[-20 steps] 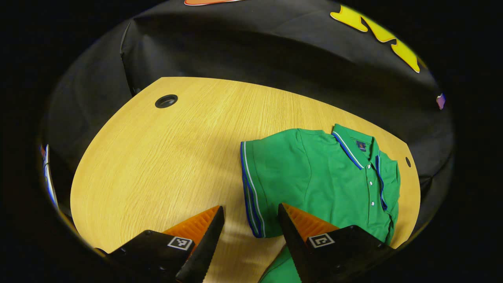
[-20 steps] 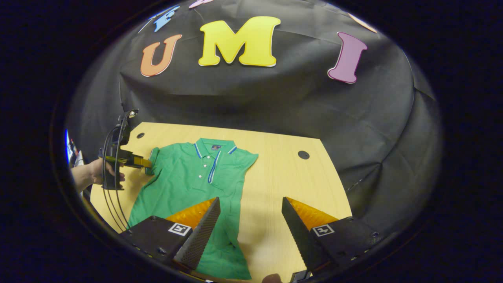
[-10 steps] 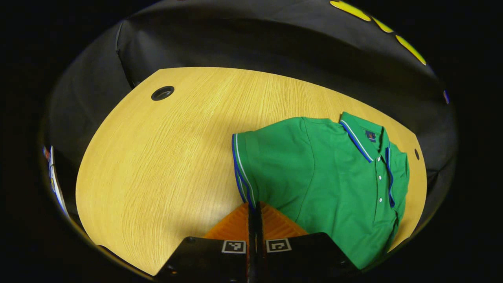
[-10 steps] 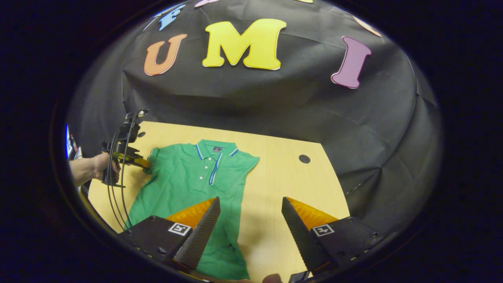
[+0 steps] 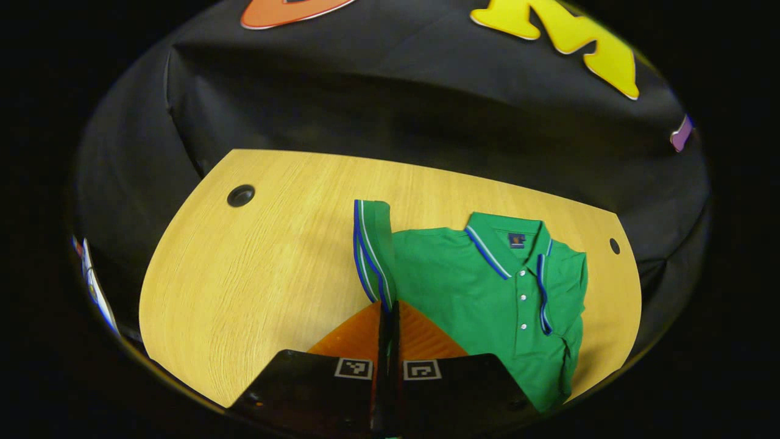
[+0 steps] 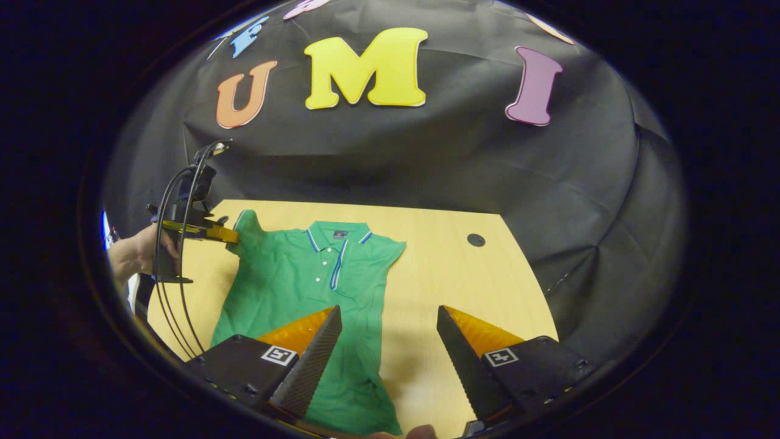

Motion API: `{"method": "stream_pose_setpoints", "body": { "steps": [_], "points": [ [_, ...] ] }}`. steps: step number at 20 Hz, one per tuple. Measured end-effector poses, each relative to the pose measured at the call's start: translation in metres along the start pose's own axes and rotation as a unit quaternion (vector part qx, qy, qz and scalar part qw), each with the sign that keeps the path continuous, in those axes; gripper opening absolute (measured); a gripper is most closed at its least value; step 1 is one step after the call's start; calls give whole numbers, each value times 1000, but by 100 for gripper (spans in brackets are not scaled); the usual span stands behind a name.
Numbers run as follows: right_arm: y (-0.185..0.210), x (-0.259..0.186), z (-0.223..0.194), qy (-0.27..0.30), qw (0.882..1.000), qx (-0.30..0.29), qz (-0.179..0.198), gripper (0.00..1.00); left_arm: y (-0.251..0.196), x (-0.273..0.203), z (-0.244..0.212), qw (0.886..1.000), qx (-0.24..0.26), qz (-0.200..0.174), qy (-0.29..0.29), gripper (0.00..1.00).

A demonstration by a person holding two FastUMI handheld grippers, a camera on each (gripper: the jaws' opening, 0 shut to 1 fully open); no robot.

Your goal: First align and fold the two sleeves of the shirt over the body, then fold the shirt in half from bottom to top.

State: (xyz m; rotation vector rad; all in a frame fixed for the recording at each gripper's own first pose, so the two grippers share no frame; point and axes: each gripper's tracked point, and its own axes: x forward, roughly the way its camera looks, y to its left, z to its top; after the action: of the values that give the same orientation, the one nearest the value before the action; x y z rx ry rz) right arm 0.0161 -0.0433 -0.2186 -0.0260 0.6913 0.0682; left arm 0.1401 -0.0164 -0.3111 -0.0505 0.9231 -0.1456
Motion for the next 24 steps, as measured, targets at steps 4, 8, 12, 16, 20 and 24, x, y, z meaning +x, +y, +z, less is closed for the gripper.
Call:
{"method": "stream_pose_setpoints", "body": {
  "steps": [4, 8, 12, 16, 20, 24],
  "points": [
    [-9, -7, -10, 10, 1000, 25, -2, 96, -75, 0, 4, 999, 5, -43, 10, 6],
    [-18, -11, -8, 5, 1000, 30, -5, 95, -110, -18, 2, 997, -17, -71, 13, 23],
    [-15, -12, -7, 4, 999, 33, 5, 95, -101, -44, 7, 998, -30, -59, -12, 100],
    [3, -16, -6, -1, 999, 27, 29, 94, -87, -82, 14, 998, -15, -43, -51, 100],
    [15, -25, -7, -12, 999, 7, 46, 94, -82, -131, 12, 994, -4, -45, -102, 100],
    [8, -34, -24, -15, 999, -4, 47, 94, -70, -168, -21, 988, 21, -50, -146, 100]
  ]
}}
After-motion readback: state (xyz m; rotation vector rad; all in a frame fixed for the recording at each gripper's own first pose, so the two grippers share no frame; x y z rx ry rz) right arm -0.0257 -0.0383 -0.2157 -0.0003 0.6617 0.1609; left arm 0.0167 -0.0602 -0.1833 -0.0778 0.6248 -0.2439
